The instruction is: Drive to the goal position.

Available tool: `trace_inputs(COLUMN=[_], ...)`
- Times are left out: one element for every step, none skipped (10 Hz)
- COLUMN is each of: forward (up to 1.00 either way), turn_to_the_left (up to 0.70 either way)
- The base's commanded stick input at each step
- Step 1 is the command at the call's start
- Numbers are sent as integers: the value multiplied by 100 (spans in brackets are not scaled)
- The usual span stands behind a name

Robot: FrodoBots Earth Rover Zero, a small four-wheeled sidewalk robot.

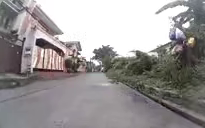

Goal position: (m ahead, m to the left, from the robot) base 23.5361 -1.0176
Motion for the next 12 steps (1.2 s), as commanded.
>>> trace_inputs(forward=[98,98,98,98,98,98,98,98,98,98,98,98], turn_to_the_left=[-1,-20,-34,-25,0,0,0,0,-1,-6,-28,0])
